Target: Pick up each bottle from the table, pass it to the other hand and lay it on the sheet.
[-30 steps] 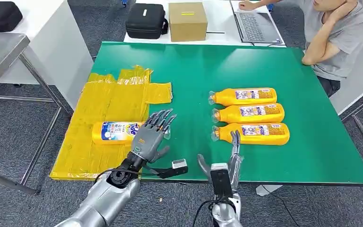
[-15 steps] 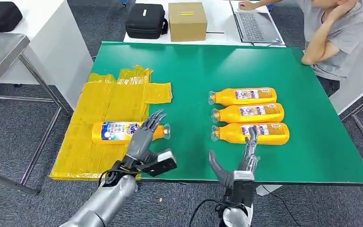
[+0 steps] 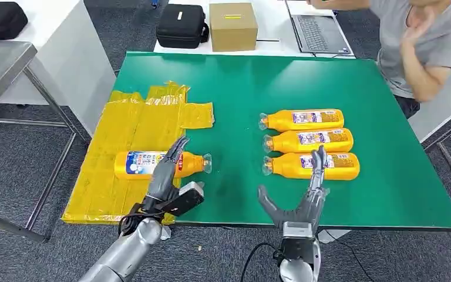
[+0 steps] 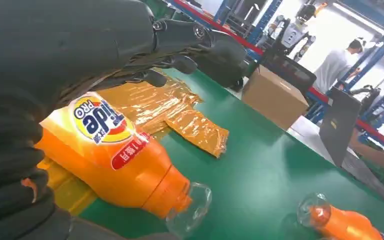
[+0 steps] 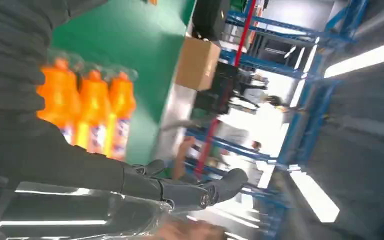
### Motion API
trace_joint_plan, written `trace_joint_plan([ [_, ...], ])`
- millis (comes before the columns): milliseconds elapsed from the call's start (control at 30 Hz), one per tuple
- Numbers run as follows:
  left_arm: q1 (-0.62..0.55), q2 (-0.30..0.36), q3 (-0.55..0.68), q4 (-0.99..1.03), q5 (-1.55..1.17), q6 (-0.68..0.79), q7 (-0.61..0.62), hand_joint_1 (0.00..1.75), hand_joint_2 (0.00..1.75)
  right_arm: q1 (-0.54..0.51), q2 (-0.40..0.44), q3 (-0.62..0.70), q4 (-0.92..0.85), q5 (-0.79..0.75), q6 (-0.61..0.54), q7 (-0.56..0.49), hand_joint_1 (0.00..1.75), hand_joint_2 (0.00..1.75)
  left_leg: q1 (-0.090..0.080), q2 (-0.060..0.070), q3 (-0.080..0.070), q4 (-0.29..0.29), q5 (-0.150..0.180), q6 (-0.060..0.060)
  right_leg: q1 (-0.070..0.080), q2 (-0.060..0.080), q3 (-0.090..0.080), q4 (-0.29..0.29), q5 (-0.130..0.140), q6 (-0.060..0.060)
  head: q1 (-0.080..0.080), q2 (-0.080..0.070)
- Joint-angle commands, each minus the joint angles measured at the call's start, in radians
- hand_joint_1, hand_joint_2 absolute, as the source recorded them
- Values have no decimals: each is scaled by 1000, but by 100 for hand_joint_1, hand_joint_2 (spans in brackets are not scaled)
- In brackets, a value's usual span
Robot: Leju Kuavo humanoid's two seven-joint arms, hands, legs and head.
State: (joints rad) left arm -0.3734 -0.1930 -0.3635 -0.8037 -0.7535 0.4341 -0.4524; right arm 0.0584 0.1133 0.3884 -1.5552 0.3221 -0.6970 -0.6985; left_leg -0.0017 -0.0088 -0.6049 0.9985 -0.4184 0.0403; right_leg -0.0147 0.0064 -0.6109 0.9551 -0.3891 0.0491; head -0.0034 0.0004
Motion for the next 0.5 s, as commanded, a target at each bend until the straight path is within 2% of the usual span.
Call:
trace_joint_plan([
  [33, 29, 46, 8, -54, 103, -25, -27, 0, 175, 4, -37, -172, -25, 139, -1, 0, 0, 175, 1, 1, 7, 1, -4, -3, 1, 0, 7, 1, -4, -3, 0, 0],
  [167, 34, 54, 16, -58, 159, -19, -61, 0, 175, 6, -67, -223, 7, 159, -1, 0, 0, 175, 1, 0, 6, -1, -3, -2, 1, -1, 6, 0, -3, -2, 0, 0],
  [367, 55, 58, -5, -111, 238, -48, -108, 0, 175, -14, -63, -421, 84, 313, -1, 0, 0, 175, 1, 0, 7, -1, -2, -2, 1, -1, 7, -1, -2, -2, 0, 0],
  [500, 59, 51, -6, -130, 275, -41, -126, 0, 175, -3, -76, -456, 47, 228, -1, 0, 0, 175, 0, -1, 5, 0, -2, -2, 1, -2, 5, 0, -3, -2, 0, 0],
])
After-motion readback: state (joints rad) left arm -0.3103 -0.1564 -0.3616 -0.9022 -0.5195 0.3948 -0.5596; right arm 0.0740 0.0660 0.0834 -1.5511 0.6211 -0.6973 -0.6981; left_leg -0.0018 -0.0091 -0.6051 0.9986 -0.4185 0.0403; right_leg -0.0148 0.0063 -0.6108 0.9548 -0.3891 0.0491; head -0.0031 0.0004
